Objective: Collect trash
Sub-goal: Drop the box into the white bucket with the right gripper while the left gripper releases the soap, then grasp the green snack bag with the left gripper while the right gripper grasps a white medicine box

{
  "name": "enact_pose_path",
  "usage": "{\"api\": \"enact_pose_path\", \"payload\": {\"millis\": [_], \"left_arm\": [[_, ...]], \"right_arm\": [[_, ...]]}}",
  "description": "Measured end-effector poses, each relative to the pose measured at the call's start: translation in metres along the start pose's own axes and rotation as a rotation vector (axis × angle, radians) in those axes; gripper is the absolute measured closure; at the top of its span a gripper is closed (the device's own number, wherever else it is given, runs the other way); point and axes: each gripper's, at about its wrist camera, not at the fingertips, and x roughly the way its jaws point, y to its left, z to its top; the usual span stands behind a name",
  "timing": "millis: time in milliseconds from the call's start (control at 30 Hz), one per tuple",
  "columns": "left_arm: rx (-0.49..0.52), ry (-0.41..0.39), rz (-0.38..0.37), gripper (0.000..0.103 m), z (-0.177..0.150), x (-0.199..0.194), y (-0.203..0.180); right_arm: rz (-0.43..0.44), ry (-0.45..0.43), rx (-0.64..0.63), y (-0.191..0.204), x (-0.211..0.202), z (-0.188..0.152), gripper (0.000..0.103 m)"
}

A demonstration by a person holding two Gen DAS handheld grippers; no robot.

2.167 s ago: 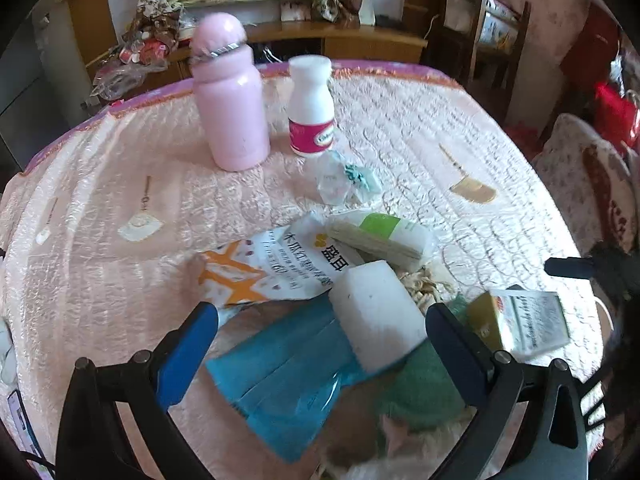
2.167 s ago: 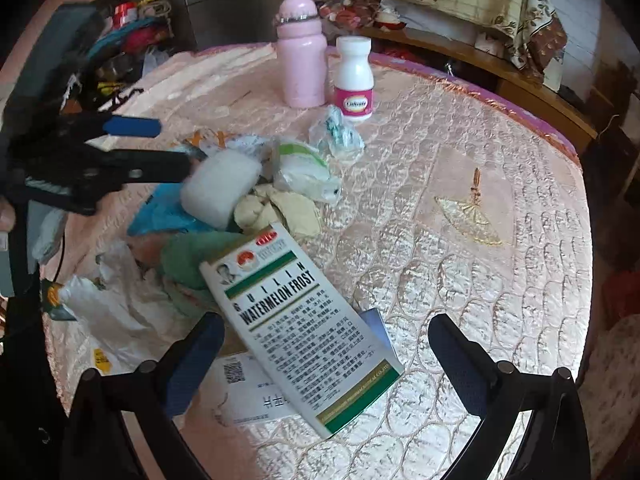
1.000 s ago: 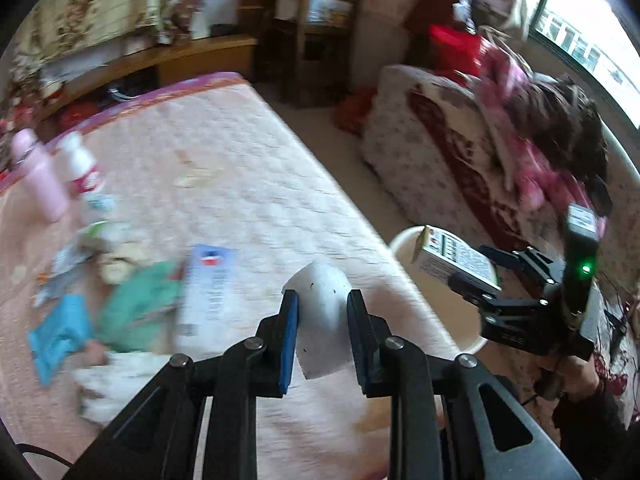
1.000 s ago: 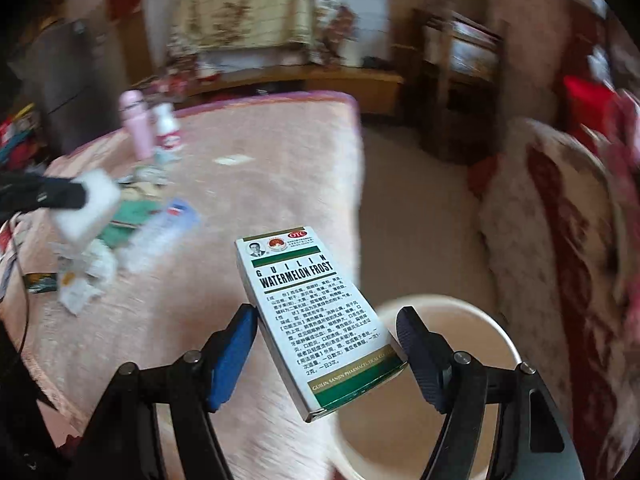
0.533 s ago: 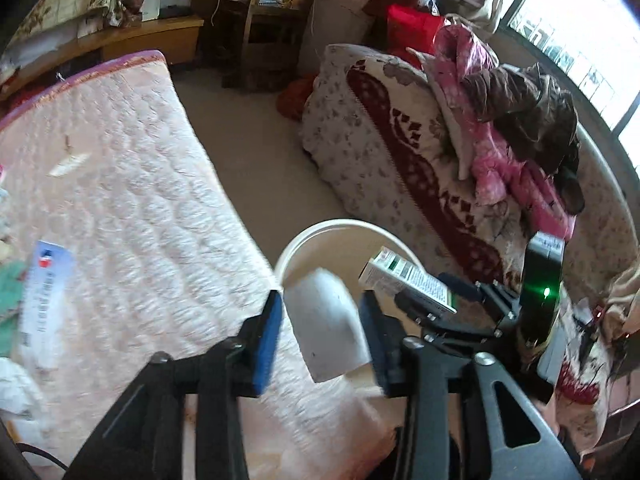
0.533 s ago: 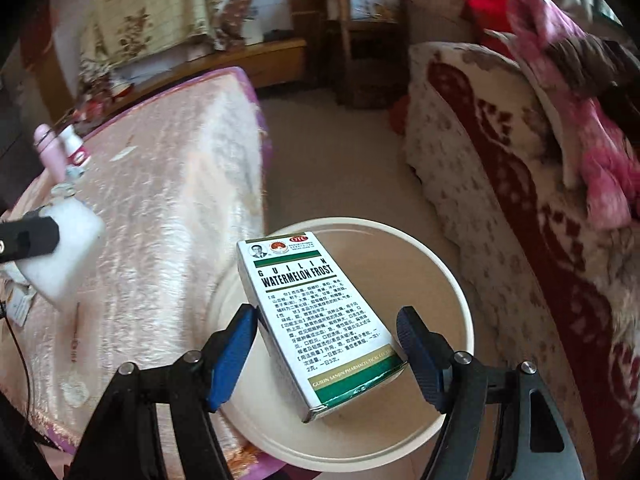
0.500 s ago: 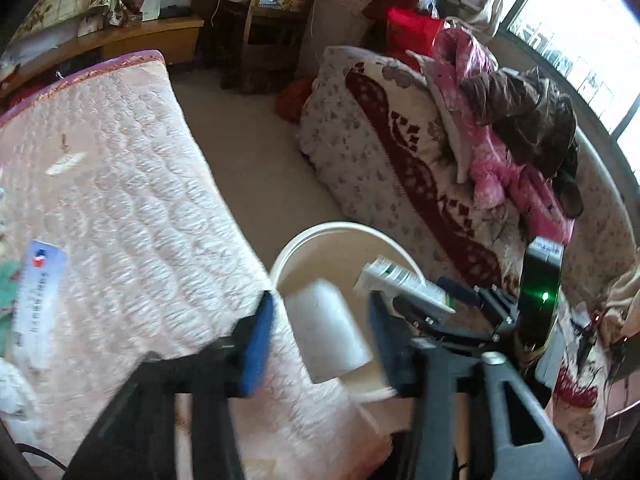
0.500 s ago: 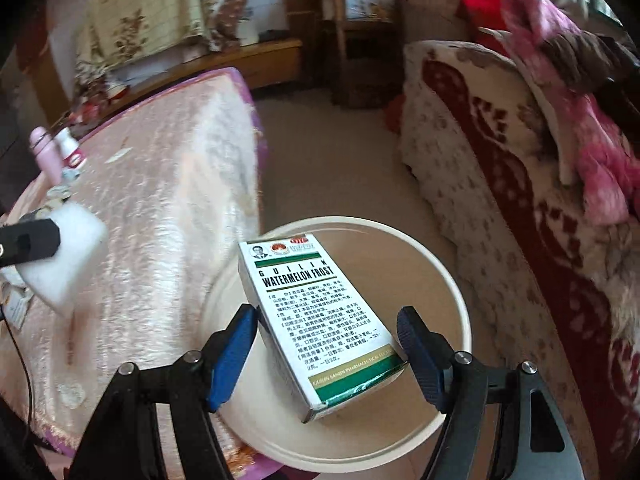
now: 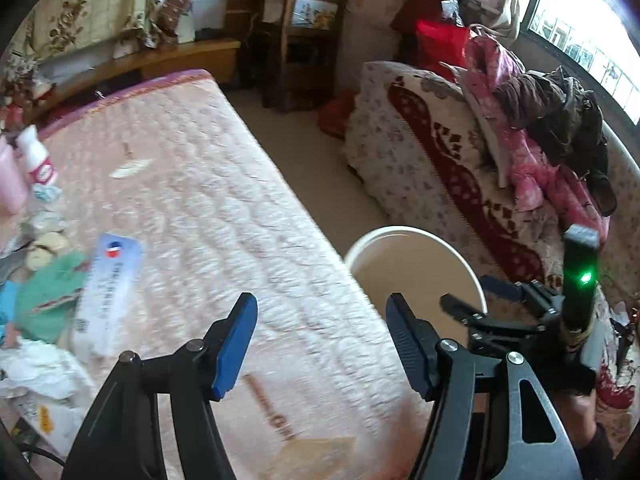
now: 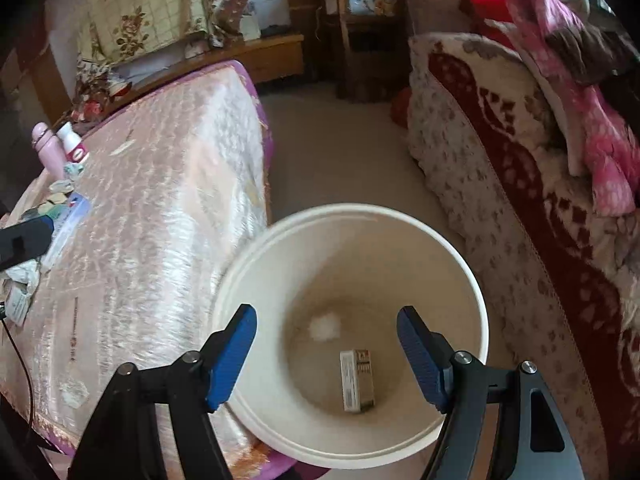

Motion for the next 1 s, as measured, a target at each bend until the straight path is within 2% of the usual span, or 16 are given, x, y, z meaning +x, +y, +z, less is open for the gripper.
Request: {"api": "enact_pose_path", "payload": {"millis": [167,333,567,833,1000], "left_arm": [[0.001,-0.037,0.064,0.036,-0.008,-0.023,0.019],[-0.017,-0.070,0.101,0.036,-0.015,-0.049,0.041],[-0.081,-0.097,0.136,0.036,-0.033,-0.091,0.091],[-0.154,-0.106,0.235,0.036,-0.063,-0.145,0.167],[-0.196,-0.058,0.271,0.036,-0.086,-0.159,0.206]], "right_arm": [[-0.015,-0.057,-0.084,0.036,-0.021,0.010,0.027],[0.007,-0.093,-0.147,0.077,-0.038,0.017,0.027],[0.120,-0.122,-0.147,0.129,-0.055,0.025,0.027],[0.239,-0.085,-0.215,0.199,-0.045,0.025,0.027],[0.286,-0.045,-0.219,0.233,-0.028,0.028,0.027]]}}
